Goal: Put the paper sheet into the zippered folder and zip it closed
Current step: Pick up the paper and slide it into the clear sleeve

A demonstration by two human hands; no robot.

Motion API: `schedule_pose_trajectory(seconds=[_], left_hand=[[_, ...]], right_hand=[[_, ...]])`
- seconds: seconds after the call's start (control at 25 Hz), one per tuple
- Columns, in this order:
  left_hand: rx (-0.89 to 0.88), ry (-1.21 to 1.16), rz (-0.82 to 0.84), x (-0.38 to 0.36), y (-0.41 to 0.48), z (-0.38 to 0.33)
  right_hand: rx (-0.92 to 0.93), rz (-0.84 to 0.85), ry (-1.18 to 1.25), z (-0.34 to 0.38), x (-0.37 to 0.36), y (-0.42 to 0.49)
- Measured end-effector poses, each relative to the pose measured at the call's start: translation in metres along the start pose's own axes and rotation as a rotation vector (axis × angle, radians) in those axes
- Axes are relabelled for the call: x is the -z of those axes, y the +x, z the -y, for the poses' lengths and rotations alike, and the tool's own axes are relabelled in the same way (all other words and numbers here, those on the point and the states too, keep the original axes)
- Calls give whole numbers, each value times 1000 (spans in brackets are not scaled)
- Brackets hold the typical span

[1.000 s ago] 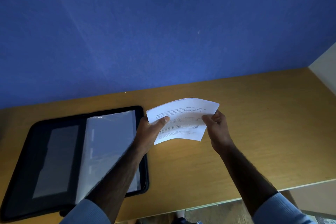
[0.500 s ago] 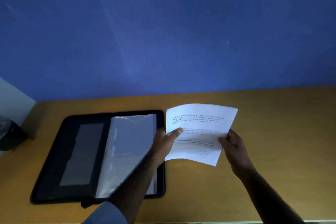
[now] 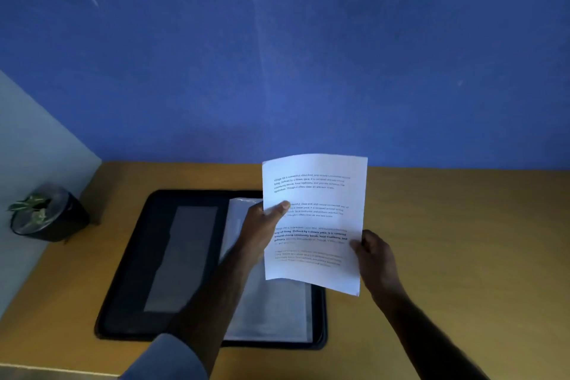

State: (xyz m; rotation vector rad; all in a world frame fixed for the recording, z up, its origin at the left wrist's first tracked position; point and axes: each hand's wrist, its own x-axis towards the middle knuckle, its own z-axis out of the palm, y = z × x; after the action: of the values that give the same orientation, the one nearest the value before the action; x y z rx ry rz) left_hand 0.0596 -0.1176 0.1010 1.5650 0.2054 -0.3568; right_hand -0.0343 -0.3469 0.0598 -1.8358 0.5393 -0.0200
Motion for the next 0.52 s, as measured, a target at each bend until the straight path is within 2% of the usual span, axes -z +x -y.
schedule_pose_trajectory(seconds=[0.16, 0.24, 0.36, 0.44, 0.52], left_hand=[[-92, 135, -126, 54, 43, 17], [-110, 418, -122, 80, 67, 33], [-224, 1001, 3, 106, 99, 50], [-296, 1180, 19, 111, 114, 55], [-322, 1257, 60, 109, 125, 56]], right_hand=[[70, -90, -177, 43, -39, 28], [112, -126, -241, 65, -46, 48], [172, -179, -301, 97, -49, 79], [212, -199, -367, 117, -50, 97], [238, -203, -429, 131, -52, 110]])
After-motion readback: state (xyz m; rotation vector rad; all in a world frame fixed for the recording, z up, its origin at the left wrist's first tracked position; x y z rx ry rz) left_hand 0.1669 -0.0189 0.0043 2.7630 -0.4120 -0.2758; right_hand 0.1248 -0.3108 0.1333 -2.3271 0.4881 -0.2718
